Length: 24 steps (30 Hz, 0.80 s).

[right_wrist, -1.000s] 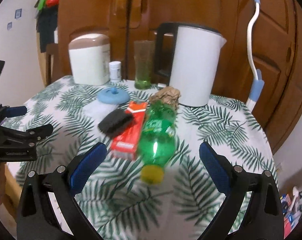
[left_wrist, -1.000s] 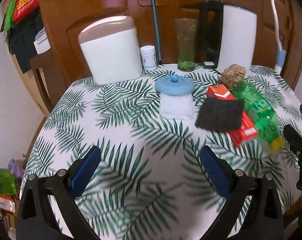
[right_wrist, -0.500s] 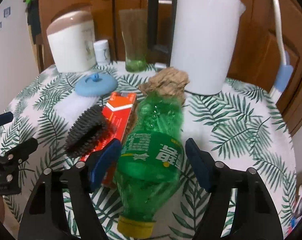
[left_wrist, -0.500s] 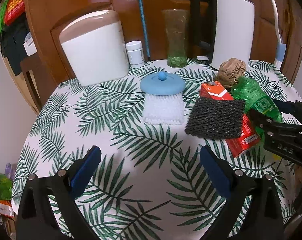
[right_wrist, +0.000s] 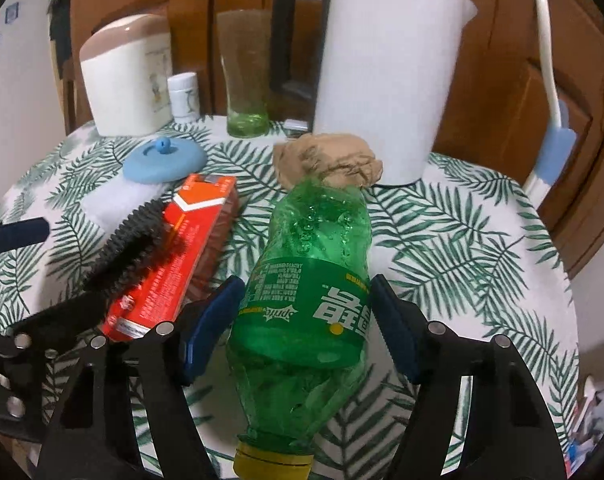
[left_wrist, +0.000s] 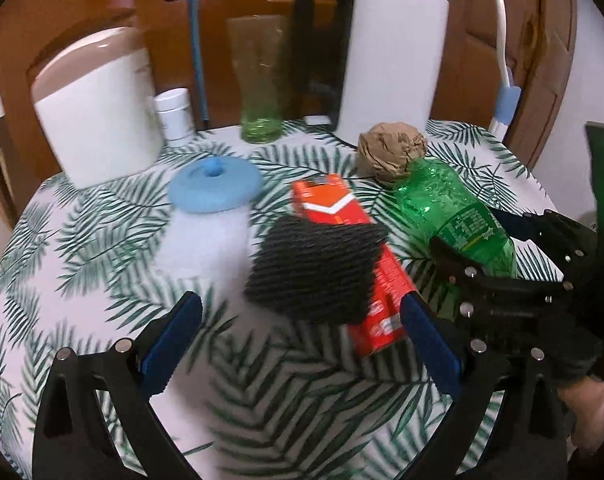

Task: Collect trash
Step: 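Grasp the black scrubber with the left tool while the right tool grasps the green Sprite bottle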

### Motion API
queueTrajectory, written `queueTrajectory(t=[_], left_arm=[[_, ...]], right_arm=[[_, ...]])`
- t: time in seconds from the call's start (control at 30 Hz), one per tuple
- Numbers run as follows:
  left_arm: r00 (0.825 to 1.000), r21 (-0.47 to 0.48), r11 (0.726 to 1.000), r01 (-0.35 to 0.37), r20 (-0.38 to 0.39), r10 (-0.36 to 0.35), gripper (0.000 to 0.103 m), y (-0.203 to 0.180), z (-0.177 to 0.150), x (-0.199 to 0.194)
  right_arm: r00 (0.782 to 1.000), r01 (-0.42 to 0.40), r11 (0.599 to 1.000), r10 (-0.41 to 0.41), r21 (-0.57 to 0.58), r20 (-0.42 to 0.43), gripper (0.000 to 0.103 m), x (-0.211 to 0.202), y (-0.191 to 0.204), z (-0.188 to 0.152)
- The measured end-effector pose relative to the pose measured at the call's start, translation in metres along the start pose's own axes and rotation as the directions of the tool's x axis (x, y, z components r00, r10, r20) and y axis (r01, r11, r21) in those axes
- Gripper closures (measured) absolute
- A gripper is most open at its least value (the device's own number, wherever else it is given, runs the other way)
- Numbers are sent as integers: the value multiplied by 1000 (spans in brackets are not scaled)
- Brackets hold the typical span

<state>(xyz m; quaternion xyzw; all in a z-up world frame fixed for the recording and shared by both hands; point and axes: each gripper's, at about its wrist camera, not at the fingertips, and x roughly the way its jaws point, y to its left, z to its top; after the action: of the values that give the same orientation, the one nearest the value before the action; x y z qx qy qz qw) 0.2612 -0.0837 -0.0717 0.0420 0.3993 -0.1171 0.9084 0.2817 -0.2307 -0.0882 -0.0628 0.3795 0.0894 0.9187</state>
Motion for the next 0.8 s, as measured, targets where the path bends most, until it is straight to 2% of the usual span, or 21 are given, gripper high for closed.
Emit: queueTrajectory(t=[0.2, 0.3, 0.37, 0.43, 0.47, 0.5, 0.57, 0.67, 0.8], left_arm=[[1000, -38, 999, 21, -6, -21, 5, 7, 9, 16], [1000, -47, 999, 23, -14, -24, 12, 12, 8, 23], [998, -77, 996, 55, -2, -55, 31, 16, 8, 23], [997, -101, 992, 74, 2, -74, 45, 19, 9, 22], [997, -96, 993, 76, 2, -76, 56, 18, 10, 21], [997, -82, 993, 82, 6, -82, 62, 15, 11, 20], [998, -45, 997, 63, 11, -63, 88, 8, 11, 16], [998, -19, 997, 70, 9, -70, 90, 3, 9, 15], [995, -59, 993, 103, 8, -103, 92, 13, 4, 14]], right_arm=[[1000, -20, 999, 20, 25, 7, 34, -2, -11, -1], [1000, -20, 999, 20, 27, 13, 34, -1, -11, -1], [1000, -23, 999, 23, 22, 15, 34, -1, -11, 0], [1000, -26, 999, 25, 23, 17, 34, -1, -12, 0], [999, -26, 999, 26, 23, 18, 34, -1, -12, -1], [999, -26, 999, 26, 22, 19, 34, -1, -12, -1], [999, -27, 999, 27, 18, 18, 34, 0, -11, -1], [999, -28, 1000, 28, 10, 17, 34, 0, -10, 0], [1000, -12, 1000, 12, -9, 10, 33, 3, -6, 1]])
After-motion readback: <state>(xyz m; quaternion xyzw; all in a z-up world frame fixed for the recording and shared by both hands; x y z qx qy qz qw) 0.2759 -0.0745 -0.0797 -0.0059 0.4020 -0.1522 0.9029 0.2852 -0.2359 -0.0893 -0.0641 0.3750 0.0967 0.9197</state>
